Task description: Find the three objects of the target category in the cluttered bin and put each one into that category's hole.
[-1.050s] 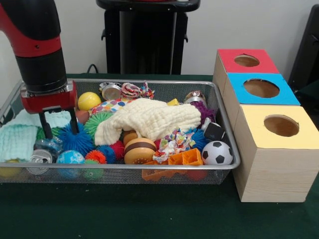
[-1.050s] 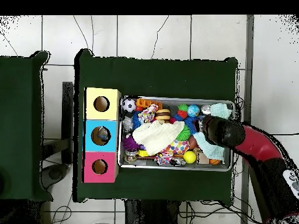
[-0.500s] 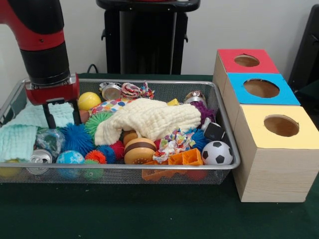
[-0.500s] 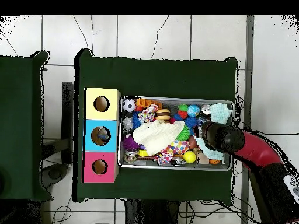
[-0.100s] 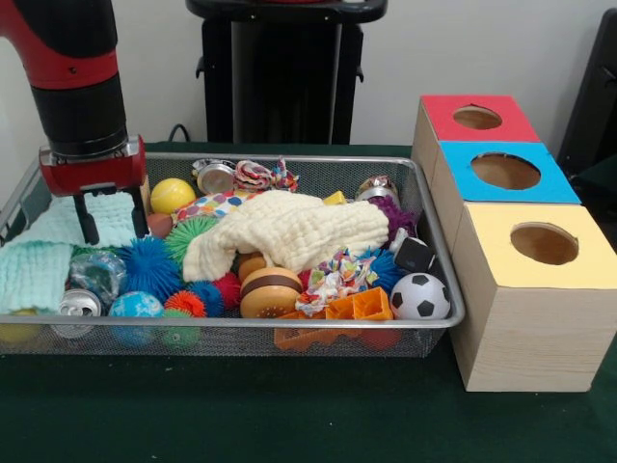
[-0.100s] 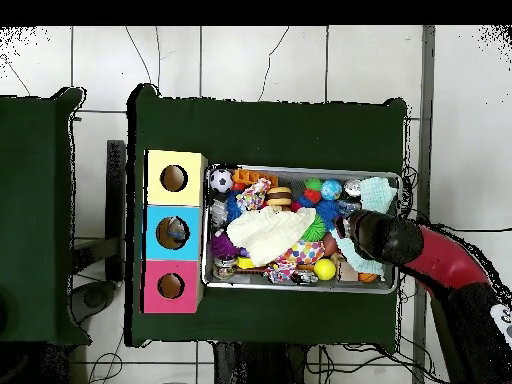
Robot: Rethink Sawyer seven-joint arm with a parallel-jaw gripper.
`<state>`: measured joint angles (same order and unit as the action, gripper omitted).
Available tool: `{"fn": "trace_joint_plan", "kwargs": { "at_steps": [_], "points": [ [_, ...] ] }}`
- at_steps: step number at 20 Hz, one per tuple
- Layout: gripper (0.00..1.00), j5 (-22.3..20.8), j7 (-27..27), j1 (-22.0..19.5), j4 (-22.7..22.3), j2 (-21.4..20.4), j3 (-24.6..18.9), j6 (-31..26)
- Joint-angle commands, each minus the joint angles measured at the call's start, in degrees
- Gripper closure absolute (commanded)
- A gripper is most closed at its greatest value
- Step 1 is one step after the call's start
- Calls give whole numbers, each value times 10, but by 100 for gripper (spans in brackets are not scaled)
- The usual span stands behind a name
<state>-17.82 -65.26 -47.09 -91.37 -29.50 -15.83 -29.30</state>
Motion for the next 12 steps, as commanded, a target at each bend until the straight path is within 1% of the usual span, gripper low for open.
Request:
{"fn": "trace_joint_plan", "kwargs": {
  "at_steps": [1, 8, 11, 12],
  "points": [
    [0, 16, -96, -5, -46, 1, 0, 15],
    [0, 23, -99, -4, -47, -9, -2, 12],
    [0, 21, -91, 3, -34, -11, -5, 4],
    [0, 23, -85, 6, -26, -12, -9, -7]
  ]
}}
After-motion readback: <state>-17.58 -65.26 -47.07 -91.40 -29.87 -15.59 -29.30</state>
